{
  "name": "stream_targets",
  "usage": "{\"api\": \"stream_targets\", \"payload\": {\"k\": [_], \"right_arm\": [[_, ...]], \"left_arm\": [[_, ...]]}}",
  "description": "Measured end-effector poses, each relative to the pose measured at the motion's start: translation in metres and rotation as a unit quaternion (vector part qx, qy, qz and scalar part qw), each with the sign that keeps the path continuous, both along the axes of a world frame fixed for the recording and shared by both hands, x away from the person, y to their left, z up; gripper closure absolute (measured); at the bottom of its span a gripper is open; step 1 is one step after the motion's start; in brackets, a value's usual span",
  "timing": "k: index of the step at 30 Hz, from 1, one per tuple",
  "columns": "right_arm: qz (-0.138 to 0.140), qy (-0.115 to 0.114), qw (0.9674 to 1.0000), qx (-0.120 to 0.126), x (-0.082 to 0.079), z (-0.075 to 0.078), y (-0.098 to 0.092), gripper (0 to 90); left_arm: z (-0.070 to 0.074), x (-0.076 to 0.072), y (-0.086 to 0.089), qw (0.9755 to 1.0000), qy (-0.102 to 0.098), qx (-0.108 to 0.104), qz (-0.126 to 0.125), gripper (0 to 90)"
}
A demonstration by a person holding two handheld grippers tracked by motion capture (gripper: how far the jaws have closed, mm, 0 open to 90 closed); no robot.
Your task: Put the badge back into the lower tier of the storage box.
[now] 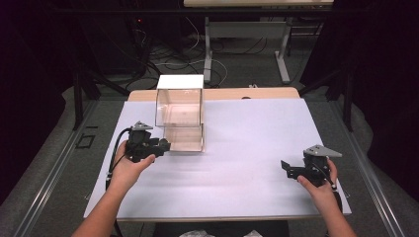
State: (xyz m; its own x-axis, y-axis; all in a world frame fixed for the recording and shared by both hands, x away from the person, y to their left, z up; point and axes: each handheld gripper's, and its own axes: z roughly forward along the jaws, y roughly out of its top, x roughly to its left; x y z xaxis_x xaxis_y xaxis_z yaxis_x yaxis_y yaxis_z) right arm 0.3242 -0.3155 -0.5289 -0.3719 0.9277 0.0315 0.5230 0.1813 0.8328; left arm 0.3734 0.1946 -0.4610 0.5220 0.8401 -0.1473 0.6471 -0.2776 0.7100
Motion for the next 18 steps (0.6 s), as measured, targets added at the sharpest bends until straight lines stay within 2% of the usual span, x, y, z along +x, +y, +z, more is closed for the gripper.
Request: {"api": "stream_targets", "payload": {"k": [4,12,18], "right_arm": [[0.000,0.001,1.0000,0.000,0.0000,0.0000,-0.0003,5.7],[0.000,0.000,1.0000,0.000,-0.0001,0.0001,-0.0005,5.7],[0.000,0.000,1.0000,0.000,0.0001,0.0001,-0.0007,5.7]], "left_arm": [[0.0005,0.0009,-0.0041,0.9999,-0.008,-0.008,0.003,46.5],[0.0009,0.0030,-0.0068,0.9996,-0.012,-0.022,0.010,46.5],[-0.0001,0.0040,-0.0073,0.9988,-0.026,-0.035,0.020,46.5]]}}
